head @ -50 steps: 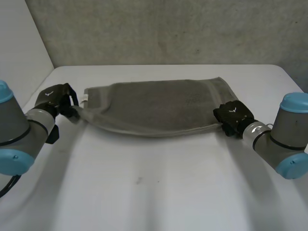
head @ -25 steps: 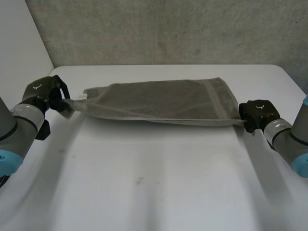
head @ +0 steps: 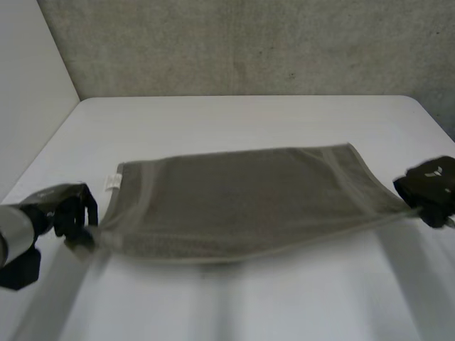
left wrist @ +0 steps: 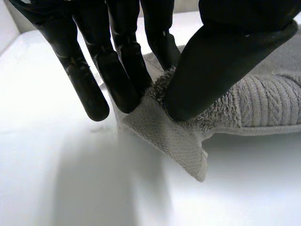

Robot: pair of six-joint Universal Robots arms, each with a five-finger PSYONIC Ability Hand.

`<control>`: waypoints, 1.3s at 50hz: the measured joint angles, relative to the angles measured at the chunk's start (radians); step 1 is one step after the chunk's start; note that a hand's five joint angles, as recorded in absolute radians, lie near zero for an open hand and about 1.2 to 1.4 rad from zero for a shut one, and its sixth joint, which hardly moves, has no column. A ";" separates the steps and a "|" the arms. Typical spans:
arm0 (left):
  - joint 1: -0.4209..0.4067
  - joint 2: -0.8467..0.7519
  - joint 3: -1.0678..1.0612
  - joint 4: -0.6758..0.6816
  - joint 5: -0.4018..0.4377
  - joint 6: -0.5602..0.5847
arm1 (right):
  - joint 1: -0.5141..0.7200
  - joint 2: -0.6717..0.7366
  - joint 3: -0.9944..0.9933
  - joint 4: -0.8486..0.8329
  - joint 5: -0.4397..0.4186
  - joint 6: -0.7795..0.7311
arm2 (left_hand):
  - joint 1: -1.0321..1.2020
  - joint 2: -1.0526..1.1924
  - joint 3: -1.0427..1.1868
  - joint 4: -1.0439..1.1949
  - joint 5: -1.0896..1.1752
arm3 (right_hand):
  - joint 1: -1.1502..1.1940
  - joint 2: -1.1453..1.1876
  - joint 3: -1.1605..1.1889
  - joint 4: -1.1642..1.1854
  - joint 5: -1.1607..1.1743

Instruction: Fold the towel.

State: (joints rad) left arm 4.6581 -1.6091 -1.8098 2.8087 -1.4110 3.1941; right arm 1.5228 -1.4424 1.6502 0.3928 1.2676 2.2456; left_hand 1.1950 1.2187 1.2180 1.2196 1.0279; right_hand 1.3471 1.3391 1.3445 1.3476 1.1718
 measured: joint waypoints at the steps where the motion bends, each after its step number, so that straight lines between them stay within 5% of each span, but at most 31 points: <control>1: 0.009 0.028 -0.023 -0.014 0.013 0.021 | -0.023 -0.024 0.008 0.051 -0.003 -0.037 | 0.000 0.000 0.000 0.000 0.000 | 0.000 0.000 0.000 0.000 0.000; 7: 0.061 0.108 -0.086 -0.024 0.054 0.108 | -0.096 -0.070 0.011 0.155 -0.032 -0.137 | 0.000 0.000 0.000 0.000 0.000 | 0.000 0.000 0.000 0.000 0.000; 14: 0.089 0.038 -0.048 0.020 0.083 0.153 | -0.090 0.028 -0.057 0.038 -0.063 -0.093 | 0.000 0.000 0.000 0.000 0.000 | 0.000 0.000 0.000 0.000 0.000; 23: -0.013 -0.282 0.218 0.073 0.060 0.096 | 0.104 0.358 -0.330 -0.202 0.056 0.078 | 0.000 0.000 0.000 0.000 0.000 | 0.000 0.000 0.000 0.000 0.011; 37: -0.087 -0.700 0.751 0.041 -0.088 0.011 | 0.219 0.753 -0.780 -0.271 0.207 0.099 | 0.000 0.000 0.000 0.000 0.000 | 0.000 0.000 0.000 0.000 0.012; 61: -0.122 -0.850 0.953 0.028 -0.100 0.011 | 0.221 0.862 -0.897 -0.268 0.248 0.087 | 0.000 -0.005 -0.004 -0.006 0.000 | 0.000 0.000 0.000 0.000 0.012; 63: -0.122 -0.849 0.951 0.028 -0.100 0.009 | 0.221 0.866 -0.898 -0.270 0.247 0.088 | -0.173 -0.178 -0.177 -0.180 -0.150 | -0.206 -0.210 -0.205 -0.209 -0.207; 65: -0.122 -0.847 0.948 0.029 -0.100 0.004 | 0.223 0.869 -0.903 -0.271 0.247 0.091 | -0.552 -0.568 -0.556 -0.566 -0.546 | -0.577 -0.588 -0.553 -0.554 -0.566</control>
State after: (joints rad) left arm 4.5361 -2.4564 -0.8618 2.8379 -1.5105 3.1985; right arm 1.7460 -0.5730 0.7473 0.1214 1.5151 2.3364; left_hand 0.6431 0.6505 0.6618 0.6533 0.4816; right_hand 0.7700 0.7514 0.7913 0.7938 0.6057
